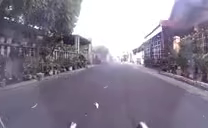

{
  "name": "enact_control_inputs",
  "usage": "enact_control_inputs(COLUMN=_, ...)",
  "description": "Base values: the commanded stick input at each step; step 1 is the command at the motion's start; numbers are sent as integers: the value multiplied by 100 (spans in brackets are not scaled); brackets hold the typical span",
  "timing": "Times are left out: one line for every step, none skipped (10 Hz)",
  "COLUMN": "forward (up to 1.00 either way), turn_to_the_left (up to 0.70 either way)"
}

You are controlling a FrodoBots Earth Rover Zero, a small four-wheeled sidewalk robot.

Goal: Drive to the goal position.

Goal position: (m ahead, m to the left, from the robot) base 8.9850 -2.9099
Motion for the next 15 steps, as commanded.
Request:
enact_control_inputs(forward=70, turn_to_the_left=0)
enact_control_inputs(forward=70, turn_to_the_left=0)
enact_control_inputs(forward=70, turn_to_the_left=0)
enact_control_inputs(forward=70, turn_to_the_left=0)
enact_control_inputs(forward=70, turn_to_the_left=0)
enact_control_inputs(forward=70, turn_to_the_left=0)
enact_control_inputs(forward=70, turn_to_the_left=0)
enact_control_inputs(forward=70, turn_to_the_left=0)
enact_control_inputs(forward=70, turn_to_the_left=0)
enact_control_inputs(forward=70, turn_to_the_left=0)
enact_control_inputs(forward=70, turn_to_the_left=0)
enact_control_inputs(forward=70, turn_to_the_left=0)
enact_control_inputs(forward=70, turn_to_the_left=0)
enact_control_inputs(forward=70, turn_to_the_left=0)
enact_control_inputs(forward=70, turn_to_the_left=0)
